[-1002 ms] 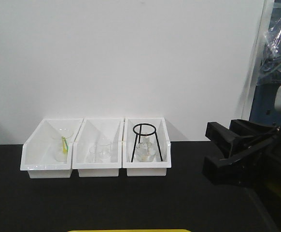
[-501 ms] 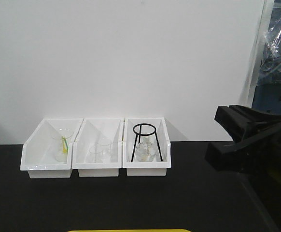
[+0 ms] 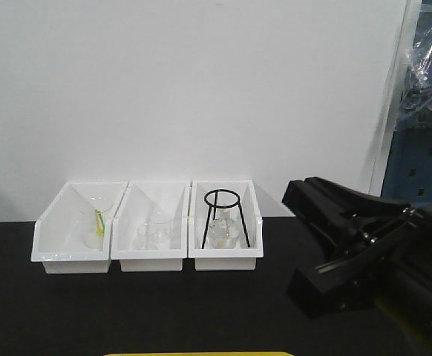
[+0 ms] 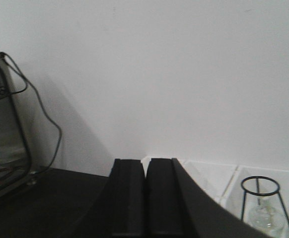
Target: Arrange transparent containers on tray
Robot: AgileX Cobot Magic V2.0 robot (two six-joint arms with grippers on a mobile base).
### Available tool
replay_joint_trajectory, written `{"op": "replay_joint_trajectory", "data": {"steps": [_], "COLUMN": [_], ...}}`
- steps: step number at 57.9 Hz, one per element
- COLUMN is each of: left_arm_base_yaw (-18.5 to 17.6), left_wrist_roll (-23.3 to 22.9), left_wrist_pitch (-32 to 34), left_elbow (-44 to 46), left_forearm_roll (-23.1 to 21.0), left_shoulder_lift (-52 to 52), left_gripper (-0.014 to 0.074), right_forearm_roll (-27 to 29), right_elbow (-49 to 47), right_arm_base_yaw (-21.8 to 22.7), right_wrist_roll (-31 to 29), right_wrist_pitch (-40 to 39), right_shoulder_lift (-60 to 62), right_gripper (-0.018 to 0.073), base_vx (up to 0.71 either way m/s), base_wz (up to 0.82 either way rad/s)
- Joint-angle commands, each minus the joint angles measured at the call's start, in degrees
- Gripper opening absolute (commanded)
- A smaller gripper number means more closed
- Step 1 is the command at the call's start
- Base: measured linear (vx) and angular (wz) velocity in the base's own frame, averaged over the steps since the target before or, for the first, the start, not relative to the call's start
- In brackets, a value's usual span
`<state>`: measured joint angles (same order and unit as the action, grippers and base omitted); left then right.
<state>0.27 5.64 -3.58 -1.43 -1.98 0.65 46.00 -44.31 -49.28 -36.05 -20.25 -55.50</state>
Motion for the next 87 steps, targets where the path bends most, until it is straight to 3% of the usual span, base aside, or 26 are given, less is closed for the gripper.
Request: {"op": "replay_joint_trajectory", "data": {"steps": [1,12,24,31,37,70,87], "left_arm_base_yaw": [0.09,0.09,0.09,0.09,0.09,0.09,0.09], "left_wrist_roll": [-0.06,0.0,0.0,0.0,-0.01,-0.01,-0.01], "left_wrist_pitch": [4.36,4.36,4.36,4.36,4.36,4.36,4.36], "left_elbow": [-2.16,-2.16,-2.16,-2.16,-2.16,-2.16,-2.16], "left_forearm_roll": [-0.59,-0.59,-0.59,-0.59,-0.54,-0.54,-0.54], "left_shoulder_lift": [1.34,1.34,1.34,1.34,1.34,1.34,1.34], "left_gripper": [-0.0008,-0.0008,-0.0008,-0.0008,-0.0008,-0.0008,-0.0008], "right_forearm_roll": [-9.26,-12.29,-13.58,-13.5,-13.94,-22.72,-22.96], "right_elbow": [-1.39,-1.39,-1.62,-3.12,-2.47,9.79,13.28], "right_arm_base_yaw": [0.17,0.17,1.95,8.15,13.35,41.9,50.6], "right_wrist_roll": [8.18,10.79,10.51,11.46,11.46,11.46,10.53], "right_wrist_pitch": [1.25,11.86,17.52,28.51,33.09,30.3,31.89], "right_shoulder_lift": [1.06,1.06,4.27,7.81,11.67,26.99,32.76], "right_gripper": [-0.0013,-0.0013,-0.0013,-0.0013,-0.0013,-0.0013,-0.0013], "base_vx": [0.0,0.0,0.0,0.0,0.0,0.0,0.0], "base_wz": [0.0,0.0,0.0,0.0,0.0,0.0,0.0]}}
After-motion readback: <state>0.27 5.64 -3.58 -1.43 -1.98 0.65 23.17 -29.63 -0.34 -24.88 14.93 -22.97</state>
